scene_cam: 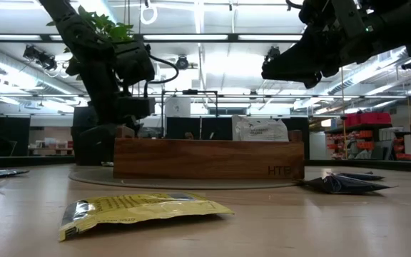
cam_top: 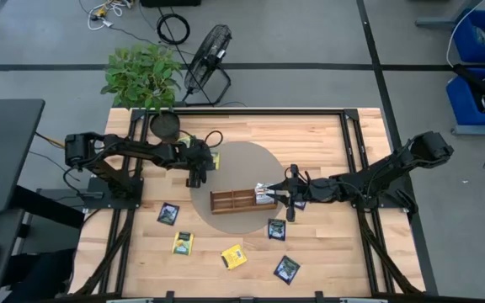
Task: Pick & Place Tea
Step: Put the yellow tea bag into the middle section of the wooden organizer
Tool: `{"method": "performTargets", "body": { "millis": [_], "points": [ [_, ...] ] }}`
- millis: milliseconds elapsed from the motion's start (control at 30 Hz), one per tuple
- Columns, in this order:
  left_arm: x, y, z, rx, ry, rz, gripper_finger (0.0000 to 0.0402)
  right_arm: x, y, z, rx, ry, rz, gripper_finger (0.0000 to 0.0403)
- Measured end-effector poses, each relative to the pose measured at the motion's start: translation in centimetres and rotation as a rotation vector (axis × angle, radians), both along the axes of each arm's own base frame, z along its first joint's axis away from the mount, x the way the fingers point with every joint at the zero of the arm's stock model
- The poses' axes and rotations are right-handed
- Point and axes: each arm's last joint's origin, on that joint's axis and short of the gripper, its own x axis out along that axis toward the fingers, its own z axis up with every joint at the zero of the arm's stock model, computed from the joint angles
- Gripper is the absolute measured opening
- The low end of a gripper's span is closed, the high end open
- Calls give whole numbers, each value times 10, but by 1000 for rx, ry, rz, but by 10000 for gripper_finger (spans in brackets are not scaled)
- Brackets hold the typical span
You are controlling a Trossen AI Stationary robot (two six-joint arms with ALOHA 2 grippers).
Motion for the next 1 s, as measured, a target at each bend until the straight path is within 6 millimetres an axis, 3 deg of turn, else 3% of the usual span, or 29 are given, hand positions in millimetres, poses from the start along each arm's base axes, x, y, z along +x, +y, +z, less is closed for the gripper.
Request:
{"method": "performTargets", "body": {
  "millis": [367,700,833,1000],
  "points": [
    [3,15,10,-100,-84,-17,237,0,0,-1,-7,6,-3,105],
    [-2,27,-2,-188,-53,38,235,0,0,-1,-5,11,-10,105],
    [2,28,-14,-216,-30,44,214,0,-1,-1,-3,14,-11,105],
    [4,28,-20,-235,-19,44,157,0,-1,-1,-1,14,-12,105]
  ]
}}
